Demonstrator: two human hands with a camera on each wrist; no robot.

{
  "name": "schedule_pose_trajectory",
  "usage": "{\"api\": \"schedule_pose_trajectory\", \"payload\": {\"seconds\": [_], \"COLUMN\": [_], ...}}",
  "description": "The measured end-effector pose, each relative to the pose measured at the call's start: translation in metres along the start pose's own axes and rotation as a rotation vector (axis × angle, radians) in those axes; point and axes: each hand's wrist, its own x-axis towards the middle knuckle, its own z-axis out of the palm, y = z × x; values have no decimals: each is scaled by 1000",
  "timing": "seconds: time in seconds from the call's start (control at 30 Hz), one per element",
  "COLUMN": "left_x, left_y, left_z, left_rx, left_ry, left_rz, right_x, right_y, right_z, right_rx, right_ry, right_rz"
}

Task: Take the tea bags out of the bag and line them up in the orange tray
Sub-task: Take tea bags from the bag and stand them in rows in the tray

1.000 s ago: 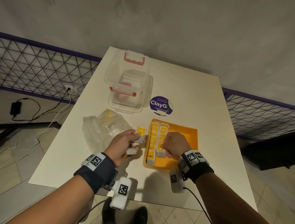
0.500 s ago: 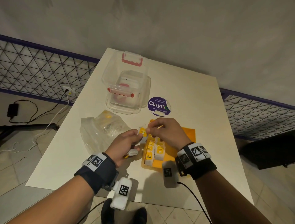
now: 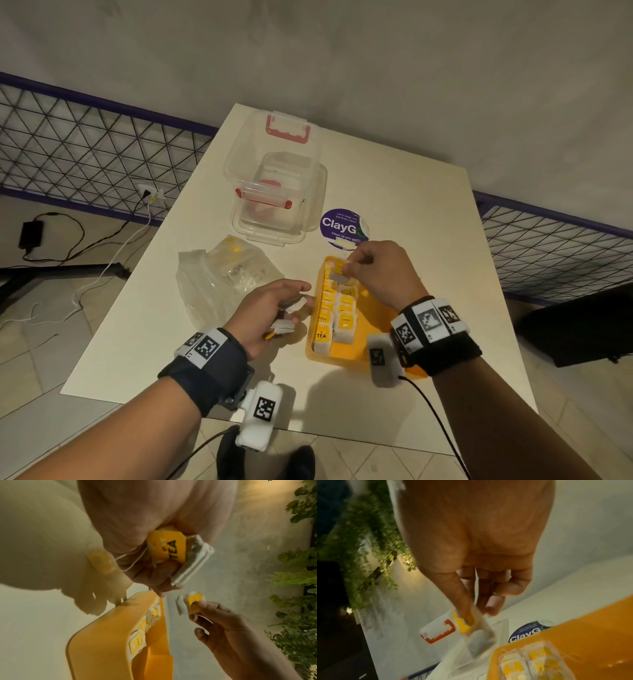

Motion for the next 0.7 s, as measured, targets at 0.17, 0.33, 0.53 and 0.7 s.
{"api": "schedule_pose_trajectory", "payload": {"seconds": [0.17, 0.33, 0.53, 0.7], "left_x": [-1, -2, -3, -2], "left_y": [0, -2, -4, -6], "left_z": [-2, -3, -2, -1], "left_rx": [22, 36, 47, 53], "left_ry": [19, 28, 16, 2], "left_rz": [-5, -9, -15, -24], "right_x": [-3, -17, -30, -36], "right_y": [19, 39, 55, 58], "right_z": [-8, -2, 12, 26], "right_rx": [3, 84, 175, 253], "right_ry": [-20, -209, -388, -452], "right_rz": [87, 217, 397, 496]}}
